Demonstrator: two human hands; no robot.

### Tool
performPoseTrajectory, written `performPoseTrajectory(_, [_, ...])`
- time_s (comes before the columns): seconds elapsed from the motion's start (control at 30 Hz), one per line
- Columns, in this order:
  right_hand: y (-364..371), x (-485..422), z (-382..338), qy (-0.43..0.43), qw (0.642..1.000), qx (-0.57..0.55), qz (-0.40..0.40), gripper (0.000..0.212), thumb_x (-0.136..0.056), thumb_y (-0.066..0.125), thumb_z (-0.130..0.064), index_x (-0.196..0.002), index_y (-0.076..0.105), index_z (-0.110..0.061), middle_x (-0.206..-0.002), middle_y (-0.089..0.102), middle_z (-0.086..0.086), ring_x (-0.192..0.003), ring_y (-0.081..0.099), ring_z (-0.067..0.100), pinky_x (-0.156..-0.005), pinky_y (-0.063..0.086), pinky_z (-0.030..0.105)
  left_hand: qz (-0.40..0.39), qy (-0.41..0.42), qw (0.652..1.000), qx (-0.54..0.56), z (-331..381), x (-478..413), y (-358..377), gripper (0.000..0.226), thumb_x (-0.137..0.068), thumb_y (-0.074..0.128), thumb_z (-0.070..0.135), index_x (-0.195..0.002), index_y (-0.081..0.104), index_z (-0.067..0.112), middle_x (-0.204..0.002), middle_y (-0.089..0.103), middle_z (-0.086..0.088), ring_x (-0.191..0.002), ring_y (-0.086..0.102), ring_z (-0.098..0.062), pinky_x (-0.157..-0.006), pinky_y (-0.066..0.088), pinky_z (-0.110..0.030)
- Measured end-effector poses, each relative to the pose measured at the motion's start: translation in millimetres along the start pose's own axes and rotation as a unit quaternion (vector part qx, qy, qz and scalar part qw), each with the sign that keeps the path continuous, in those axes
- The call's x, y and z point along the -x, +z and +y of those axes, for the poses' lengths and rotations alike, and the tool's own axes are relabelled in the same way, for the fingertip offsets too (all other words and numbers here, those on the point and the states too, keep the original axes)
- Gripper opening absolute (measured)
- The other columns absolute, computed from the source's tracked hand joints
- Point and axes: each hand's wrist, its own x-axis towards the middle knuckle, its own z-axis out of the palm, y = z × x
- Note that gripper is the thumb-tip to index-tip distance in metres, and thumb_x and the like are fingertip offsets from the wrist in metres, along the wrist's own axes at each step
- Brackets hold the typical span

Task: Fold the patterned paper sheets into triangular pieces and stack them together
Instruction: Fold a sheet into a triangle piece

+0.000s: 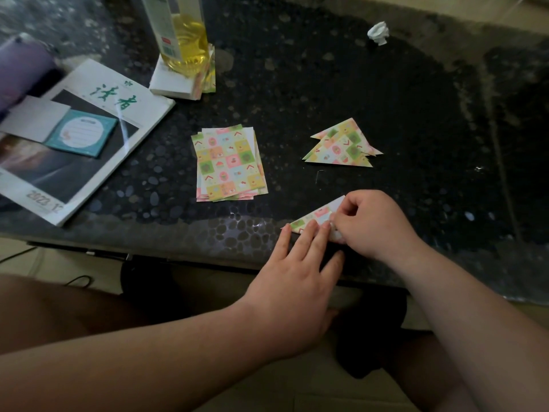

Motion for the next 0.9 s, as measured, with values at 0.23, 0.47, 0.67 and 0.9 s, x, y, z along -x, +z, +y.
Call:
performPoseTrajectory(0.23, [1.5,-0.8,0.3,0.002,1.0,0.002,0.003,0.019,-0.091,0.069,-0.023,-0.073,0.066,-0.019,-0.073,0.066,-0.003,-0.07,0.06,0.011,-0.057,0.043,0.027,-0.008,-0.004,1.0,0.004,0.1,-0.7,-1.6,0.082,-0.102,0.037,0.059,-0.163,0.002,0.016,-0.167,-0.019,-0.023,-0.154,-0.021,-0.038,-0.123,-0.007,-0.061])
performPoseTrajectory(0.47, [3.9,-3.8,3.2,0.004,1.0,0.003,0.018,0.021,-0.09,0.069,-0.023,-0.07,0.064,-0.019,-0.07,0.065,-0.003,-0.068,0.06,0.013,-0.057,0.041,0.028,-0.01,-0.008,1.0,-0.001,0.8,-1.9,-0.2,0.083,-0.102,0.038,0.058,-0.163,0.003,0.015,-0.166,-0.019,-0.025,-0.153,-0.022,-0.039,-0.122,-0.008,-0.062])
performPoseTrajectory(0.67, [4.9,-4.7,4.2,0.004,1.0,0.004,0.02,0.021,-0.089,0.069,-0.024,-0.07,0.065,-0.017,-0.069,0.065,-0.002,-0.067,0.06,0.015,-0.058,0.044,0.029,0.003,-0.007,1.0,0.0,0.9,-1.8,2.8,0.083,-0.101,0.039,0.058,-0.163,0.005,0.015,-0.166,-0.017,-0.025,-0.154,-0.02,-0.04,-0.123,-0.007,-0.062])
performPoseTrajectory(0.9, [4.8,-4.6,2.6,0.006,1.0,0.011,0.02,0.018,-0.09,0.068,-0.024,-0.073,0.067,-0.018,-0.072,0.066,-0.001,-0.07,0.061,0.016,-0.064,0.052,0.032,0.002,-0.007,1.0,-0.004,0.9,-2.4,3.6,0.083,-0.101,0.038,0.059,-0.163,0.004,0.015,-0.166,-0.017,-0.025,-0.154,-0.021,-0.04,-0.122,-0.007,-0.062])
